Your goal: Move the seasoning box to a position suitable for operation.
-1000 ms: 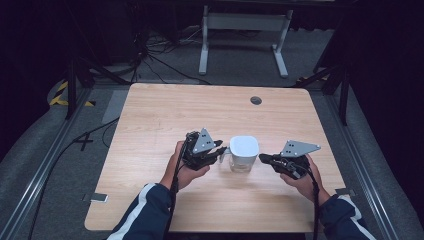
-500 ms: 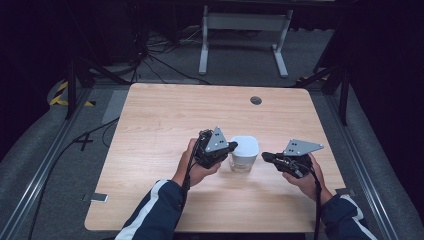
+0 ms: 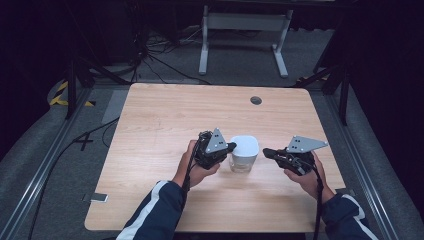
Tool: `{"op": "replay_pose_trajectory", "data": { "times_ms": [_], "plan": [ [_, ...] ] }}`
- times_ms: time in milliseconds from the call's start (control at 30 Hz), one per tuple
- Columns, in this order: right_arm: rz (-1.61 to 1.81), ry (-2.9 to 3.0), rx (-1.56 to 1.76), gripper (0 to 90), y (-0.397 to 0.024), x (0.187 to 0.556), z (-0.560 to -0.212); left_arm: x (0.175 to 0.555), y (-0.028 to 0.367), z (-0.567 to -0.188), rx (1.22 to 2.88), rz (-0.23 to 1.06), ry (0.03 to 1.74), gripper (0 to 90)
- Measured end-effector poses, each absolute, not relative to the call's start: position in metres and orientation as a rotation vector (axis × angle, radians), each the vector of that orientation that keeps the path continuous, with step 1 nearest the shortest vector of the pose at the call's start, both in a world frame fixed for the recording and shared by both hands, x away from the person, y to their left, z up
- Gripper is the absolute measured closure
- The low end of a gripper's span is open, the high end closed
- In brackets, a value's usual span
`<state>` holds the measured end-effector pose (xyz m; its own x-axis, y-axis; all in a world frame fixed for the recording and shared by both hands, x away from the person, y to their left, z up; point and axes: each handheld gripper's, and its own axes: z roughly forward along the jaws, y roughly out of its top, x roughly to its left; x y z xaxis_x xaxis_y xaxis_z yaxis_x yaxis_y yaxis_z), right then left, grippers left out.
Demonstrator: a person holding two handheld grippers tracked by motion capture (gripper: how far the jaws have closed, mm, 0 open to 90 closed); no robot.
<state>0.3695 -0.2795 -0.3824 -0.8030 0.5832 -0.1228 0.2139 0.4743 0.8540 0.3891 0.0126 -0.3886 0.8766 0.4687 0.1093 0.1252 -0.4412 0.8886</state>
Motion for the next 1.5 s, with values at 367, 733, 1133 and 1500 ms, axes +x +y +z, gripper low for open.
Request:
{"op": "replay_pose_trajectory", "data": {
  "times_ms": [367, 733, 1133, 1500],
  "plan": [
    [1.275, 2.330, 0.654, 88.7, -0.275, 0.370, -0.378, 0.390, 0.022, -0.394, 1.993, 0.417, 0.453, 89.8],
    [1.248, 2.342, 0.621, 89.2, -0.267, 0.371, -0.373, 0.388, 0.017, -0.390, 2.009, 0.430, 0.432, 89.8],
    [1.222, 2.347, 0.650, 89.2, -0.268, 0.374, -0.372, 0.387, 0.017, -0.391, 2.033, 0.443, 0.432, 89.8],
    [1.222, 2.362, 0.609, 89.4, -0.256, 0.374, -0.368, 0.387, 0.016, -0.393, 2.043, 0.436, 0.428, 89.7]
  ]
}}
